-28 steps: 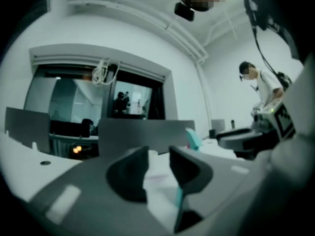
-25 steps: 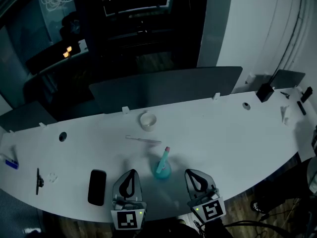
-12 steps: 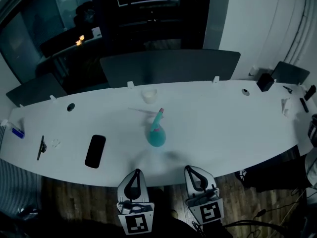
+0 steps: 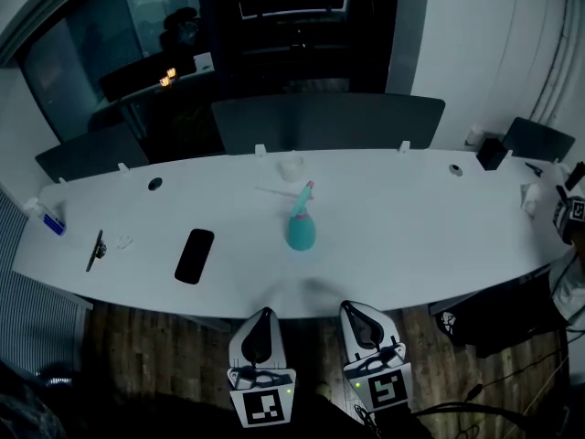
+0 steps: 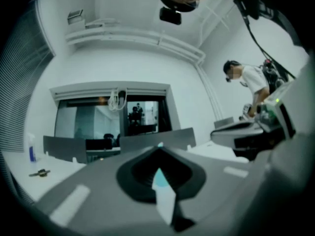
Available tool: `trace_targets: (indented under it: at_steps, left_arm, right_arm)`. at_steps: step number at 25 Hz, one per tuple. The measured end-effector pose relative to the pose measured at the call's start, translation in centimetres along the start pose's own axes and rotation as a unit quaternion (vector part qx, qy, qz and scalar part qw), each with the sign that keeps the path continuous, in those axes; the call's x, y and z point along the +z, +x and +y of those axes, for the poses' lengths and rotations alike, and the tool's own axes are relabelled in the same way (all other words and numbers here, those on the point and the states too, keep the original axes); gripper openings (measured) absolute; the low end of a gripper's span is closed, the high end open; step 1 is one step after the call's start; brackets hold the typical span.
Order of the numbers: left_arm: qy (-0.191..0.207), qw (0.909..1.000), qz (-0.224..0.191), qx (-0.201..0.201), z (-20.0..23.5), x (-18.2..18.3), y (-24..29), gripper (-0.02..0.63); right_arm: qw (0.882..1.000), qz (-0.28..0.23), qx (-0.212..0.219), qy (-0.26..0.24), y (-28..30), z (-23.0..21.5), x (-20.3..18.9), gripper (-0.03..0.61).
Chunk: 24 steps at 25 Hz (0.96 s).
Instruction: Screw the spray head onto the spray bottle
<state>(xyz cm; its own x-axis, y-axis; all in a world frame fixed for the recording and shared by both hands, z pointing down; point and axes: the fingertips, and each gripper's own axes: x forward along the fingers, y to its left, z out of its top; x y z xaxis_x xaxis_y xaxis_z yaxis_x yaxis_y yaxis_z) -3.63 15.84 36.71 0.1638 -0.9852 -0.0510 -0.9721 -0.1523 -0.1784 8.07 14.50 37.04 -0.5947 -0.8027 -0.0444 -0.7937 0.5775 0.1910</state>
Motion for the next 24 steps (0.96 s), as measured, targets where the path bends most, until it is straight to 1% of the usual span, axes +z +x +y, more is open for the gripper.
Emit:
trace_targets:
  at_steps: [2,3,5,10,14,17,21,24]
  left_arm:
    - [-0.006,0.9999,-0.011,-0.006,0.2,0.8,0.2,0.002]
    - [-0.001,0.9998,-0.018,-0.011,0.2,1.3,0.4,0.002]
    - [0.019,0.9991,-0.031,-0.022,0.2,2.0,0.6,0.002]
    - [0.047,0.9964,-0.051,-0.049,-0.4,2.8,0.8,0.002]
    - [0.043,0.9966,-0.044,-0.055,-0.3,2.5,0.5,0.002]
    - [0.063,0.9951,-0.044,-0.062,-0.7,2.2,0.4,0.002]
    - [0.046,0.995,-0.051,-0.072,-0.7,2.1,0.4,0.002]
    - [0.042,0.9943,-0.054,-0.082,-0.5,2.2,0.4,0.002]
  right_arm:
    - [1.0,-0.002,-0.003,-0.004,0.0,0.3,0.6,0.005]
    - [1.0,-0.004,-0.005,-0.007,0.0,0.4,1.0,0.005]
    - [1.0,-0.005,-0.008,-0.01,0.1,0.7,1.4,0.005]
    - [1.0,-0.016,-0.017,-0.012,0.2,1.1,2.6,0.005]
    - [1.0,-0.008,-0.027,-0.015,-0.2,1.4,2.9,0.005]
    - [0.999,0.003,-0.033,-0.022,-0.5,1.4,2.6,0.005]
    - [0.999,0.009,-0.038,-0.032,-0.4,1.8,2.5,0.005]
    - [0.999,0.007,-0.045,-0.03,-0.3,2.1,2.6,0.005]
